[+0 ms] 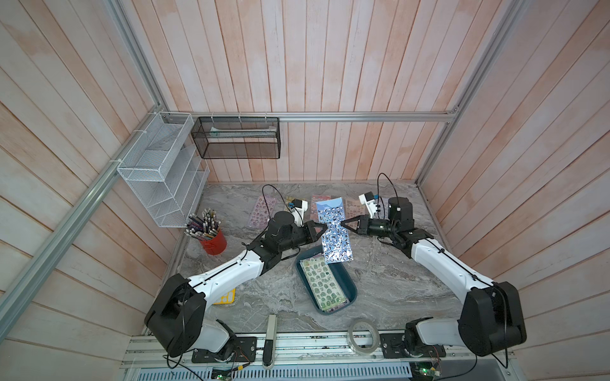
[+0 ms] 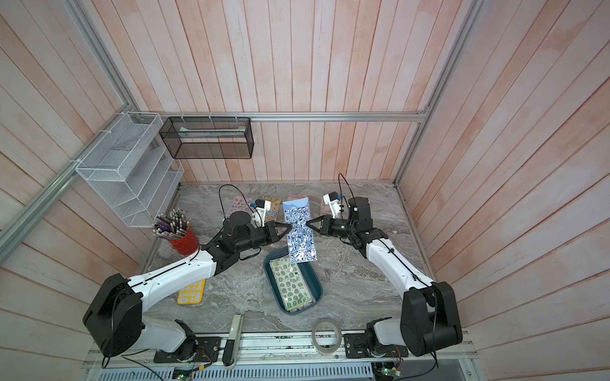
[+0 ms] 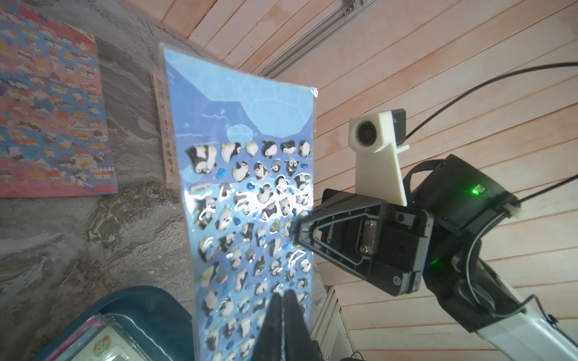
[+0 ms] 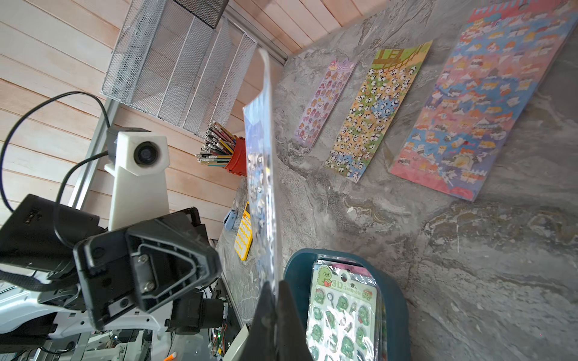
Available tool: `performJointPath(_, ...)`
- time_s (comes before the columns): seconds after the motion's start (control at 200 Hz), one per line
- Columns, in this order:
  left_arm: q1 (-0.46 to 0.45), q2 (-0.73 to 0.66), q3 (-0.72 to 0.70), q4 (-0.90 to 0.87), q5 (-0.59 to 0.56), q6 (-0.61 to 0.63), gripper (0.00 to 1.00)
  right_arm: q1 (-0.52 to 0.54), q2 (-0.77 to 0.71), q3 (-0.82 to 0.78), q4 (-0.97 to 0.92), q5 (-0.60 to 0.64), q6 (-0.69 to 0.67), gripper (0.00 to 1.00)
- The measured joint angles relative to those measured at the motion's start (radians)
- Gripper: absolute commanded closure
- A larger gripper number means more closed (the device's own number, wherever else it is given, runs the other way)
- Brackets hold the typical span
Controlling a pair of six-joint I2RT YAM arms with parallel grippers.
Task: Take the stickers out of the storage box
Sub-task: Place the sticker at the center of the board.
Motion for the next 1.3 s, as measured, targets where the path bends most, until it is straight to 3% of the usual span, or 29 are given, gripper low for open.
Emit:
performJointPath(0.145, 0.000, 0.000, 0.002, 0.022, 0.011, 0.001, 0.98, -0.017, -0.002, 0.006, -0.023, -0.005, -0.005, 1.00)
performJointPath(0.195, 0.000, 0.000, 0.002, 0.027, 0.012, 0.002, 0.76, -0.027, -0.002, 0.026, -0.070, 0.013, -0.030, 1.00)
performJointPath(0.25, 0.000, 0.000, 0.002, 0.030, 0.011, 0.006, 0.41, -0.042, -0.001, 0.068, -0.143, 0.062, -0.072, 1.00)
performJointPath(0.3, 0.000, 0.000, 0.002, 0.030, 0.010, 0.006, 0.30, -0.056, -0.001, 0.110, -0.206, 0.116, -0.108, 1.00)
performJointPath(0.34, 0.000, 0.000, 0.002, 0.029, 0.010, 0.009, 0.26, -0.068, -0.001, 0.148, -0.257, 0.186, -0.143, 1.00)
performJointPath(0.65, 0.007, -0.041, 0.002, -0.040, -0.023, 0.086, 0.23, -0.086, 0.065, 0.312, -0.504, 0.876, -0.344, 1.00)
performJointPath(0.82, 0.033, -0.085, -0.021, -0.058, -0.039, 0.107, 0.23, -0.099, 0.187, 0.405, -0.534, 1.144, -0.408, 1.00)
performJointPath(1.055, 0.068, -0.115, -0.115, -0.057, -0.037, 0.105, 0.23, -0.190, 0.453, 0.647, -0.570, 1.295, -0.483, 1.00)
performJointPath(1.295, 0.105, -0.145, -0.135, -0.074, -0.018, 0.104, 0.23, -0.268, 0.719, 0.951, -0.706, 1.350, -0.546, 1.00)
